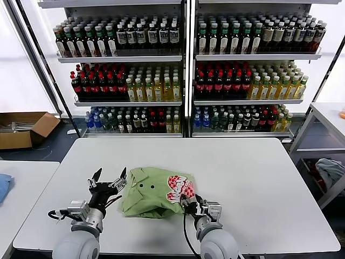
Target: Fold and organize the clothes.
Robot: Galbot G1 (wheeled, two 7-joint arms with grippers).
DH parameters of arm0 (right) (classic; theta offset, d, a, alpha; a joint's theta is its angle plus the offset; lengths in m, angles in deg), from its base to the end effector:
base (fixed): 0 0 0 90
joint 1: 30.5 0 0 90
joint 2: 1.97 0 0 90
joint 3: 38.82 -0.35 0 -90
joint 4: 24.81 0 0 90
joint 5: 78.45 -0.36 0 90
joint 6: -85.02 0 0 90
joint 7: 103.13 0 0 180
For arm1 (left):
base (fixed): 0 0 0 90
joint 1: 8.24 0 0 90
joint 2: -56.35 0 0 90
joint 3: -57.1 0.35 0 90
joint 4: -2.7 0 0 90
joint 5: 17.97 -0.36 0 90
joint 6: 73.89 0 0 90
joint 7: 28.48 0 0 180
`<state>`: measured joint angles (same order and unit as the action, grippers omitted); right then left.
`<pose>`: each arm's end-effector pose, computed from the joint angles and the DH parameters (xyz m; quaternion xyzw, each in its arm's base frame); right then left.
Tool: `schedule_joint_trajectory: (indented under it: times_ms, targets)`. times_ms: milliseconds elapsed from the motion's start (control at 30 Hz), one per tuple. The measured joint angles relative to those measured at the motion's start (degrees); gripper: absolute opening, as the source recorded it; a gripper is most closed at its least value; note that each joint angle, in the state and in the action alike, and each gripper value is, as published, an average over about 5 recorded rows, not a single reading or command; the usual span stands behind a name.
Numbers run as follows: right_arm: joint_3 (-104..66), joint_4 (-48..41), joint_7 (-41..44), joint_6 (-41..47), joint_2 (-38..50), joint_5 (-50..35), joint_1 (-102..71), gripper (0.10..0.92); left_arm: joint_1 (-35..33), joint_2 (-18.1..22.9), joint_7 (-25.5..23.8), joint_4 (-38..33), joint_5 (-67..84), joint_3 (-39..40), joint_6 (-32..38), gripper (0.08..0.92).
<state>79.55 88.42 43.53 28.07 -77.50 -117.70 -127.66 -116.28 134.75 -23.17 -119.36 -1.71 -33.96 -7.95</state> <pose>0.2588 0.1002 -0.2751 0.0828 -0.9472 -0.0976 0.2939 0.2422 0.0375 -0.2414 -0.0136 -0.9950 0.0291 0.0943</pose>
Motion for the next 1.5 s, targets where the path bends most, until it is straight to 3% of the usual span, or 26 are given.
schedule_joint_trajectory:
  times_ms: [200, 567, 667, 1300, 1500]
  targets:
    - [-0.4, -0.8, 0.3, -0.1, 0.4, -0.2, -0.2, 0.472, 0.3, 0.0, 0.1, 0.4, 0.5, -0.1, -0.2, 0.823]
    - [-0.6, -0.6, 0.9, 0.0, 1.7, 0.2, 0.2, 0.157, 0.5, 0.5, 0.3, 0.8, 0.6, 0.1, -0.3, 0.823]
    - [-0.7, -0.6, 1.0, 0.0, 1.8, 0.4, 0.1, 0.110, 0.3, 0.5, 0.3, 0.8, 0.7, 0.0, -0.3, 0.823]
    - [-4.9, 1.2, 2.3, -0.9, 5.2, 1.2, -2.3, 0.106, -0.5, 1.2, 0.3, 0.7, 0.4, 1.3, 0.1, 0.823]
    - [-4.8, 3.1, 5.9, -2.6, 5.4, 5.0, -2.4, 0.126, -0.5, 1.2, 0.3, 0.3, 0.0, 1.9, -0.1, 0.823]
